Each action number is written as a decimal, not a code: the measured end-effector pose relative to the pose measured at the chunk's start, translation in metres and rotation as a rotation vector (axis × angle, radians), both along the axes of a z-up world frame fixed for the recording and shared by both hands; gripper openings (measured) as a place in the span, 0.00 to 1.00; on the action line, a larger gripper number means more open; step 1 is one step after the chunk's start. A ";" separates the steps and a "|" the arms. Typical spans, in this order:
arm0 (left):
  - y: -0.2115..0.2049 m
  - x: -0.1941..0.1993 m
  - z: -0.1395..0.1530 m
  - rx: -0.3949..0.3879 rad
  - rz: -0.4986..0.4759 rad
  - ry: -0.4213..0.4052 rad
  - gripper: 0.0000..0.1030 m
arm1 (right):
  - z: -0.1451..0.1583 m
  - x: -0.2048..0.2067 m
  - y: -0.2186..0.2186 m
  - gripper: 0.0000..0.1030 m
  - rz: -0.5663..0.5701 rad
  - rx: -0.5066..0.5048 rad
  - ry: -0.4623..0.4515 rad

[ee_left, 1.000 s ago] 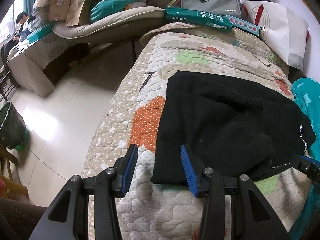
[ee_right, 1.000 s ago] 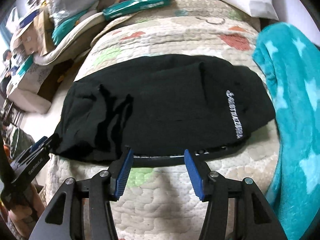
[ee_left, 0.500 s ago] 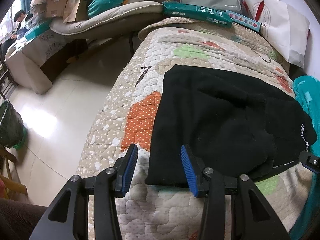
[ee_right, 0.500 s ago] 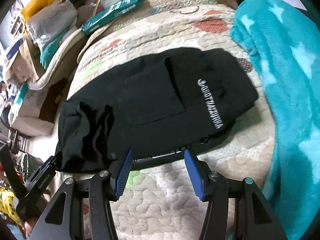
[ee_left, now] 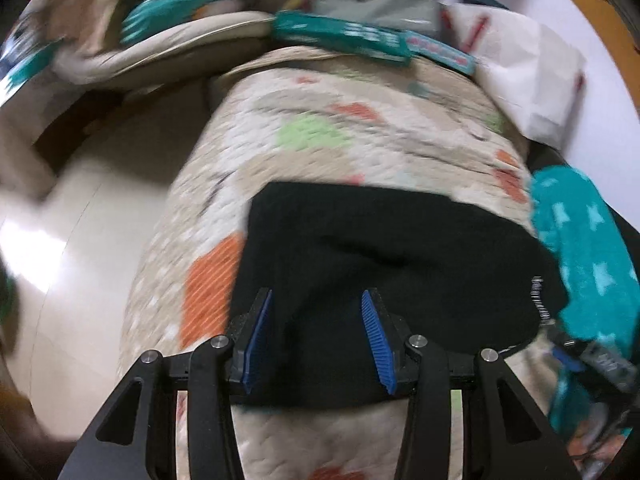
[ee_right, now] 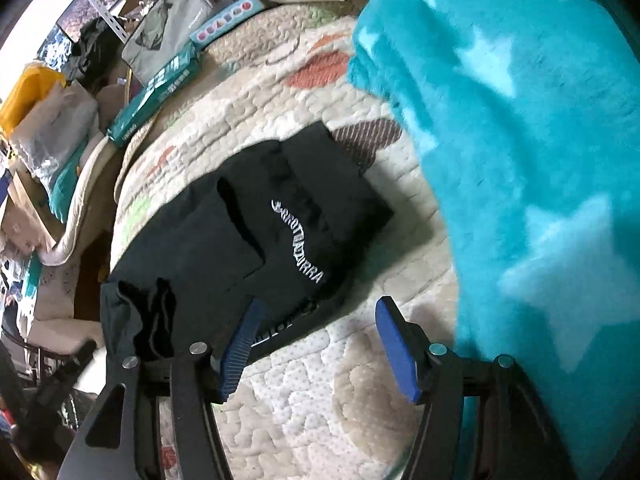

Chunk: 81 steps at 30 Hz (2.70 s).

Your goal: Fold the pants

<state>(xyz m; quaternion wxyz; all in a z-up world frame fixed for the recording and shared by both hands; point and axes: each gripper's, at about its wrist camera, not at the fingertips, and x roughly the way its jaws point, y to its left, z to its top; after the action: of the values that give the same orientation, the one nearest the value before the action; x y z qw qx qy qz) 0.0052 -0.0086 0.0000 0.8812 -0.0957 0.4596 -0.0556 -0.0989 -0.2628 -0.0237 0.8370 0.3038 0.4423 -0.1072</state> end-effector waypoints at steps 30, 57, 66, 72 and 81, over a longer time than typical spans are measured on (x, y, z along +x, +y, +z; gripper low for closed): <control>-0.313 0.121 -0.026 0.325 -0.781 0.207 0.09 | -0.009 0.033 -0.006 0.23 -0.041 0.082 -0.069; 0.065 0.088 -0.004 -0.440 -0.145 0.110 0.10 | 0.031 0.065 0.282 0.16 0.821 -0.680 -0.162; 0.123 0.091 -0.041 -0.473 0.054 0.162 0.33 | -0.010 0.067 0.334 0.41 0.958 -0.821 -0.150; 0.150 0.082 -0.035 -0.454 0.183 0.147 0.35 | -0.006 0.050 0.337 0.62 1.022 -0.781 -0.160; 0.093 0.065 0.004 -0.200 0.057 -0.018 0.42 | 0.032 0.025 0.266 0.64 0.940 -0.688 -0.140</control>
<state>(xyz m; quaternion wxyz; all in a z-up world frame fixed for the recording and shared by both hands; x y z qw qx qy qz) 0.0700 0.0849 0.0044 0.8726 -0.1959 0.4408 -0.0770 -0.0735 0.0033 0.0079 0.8725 -0.2076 0.4130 0.1583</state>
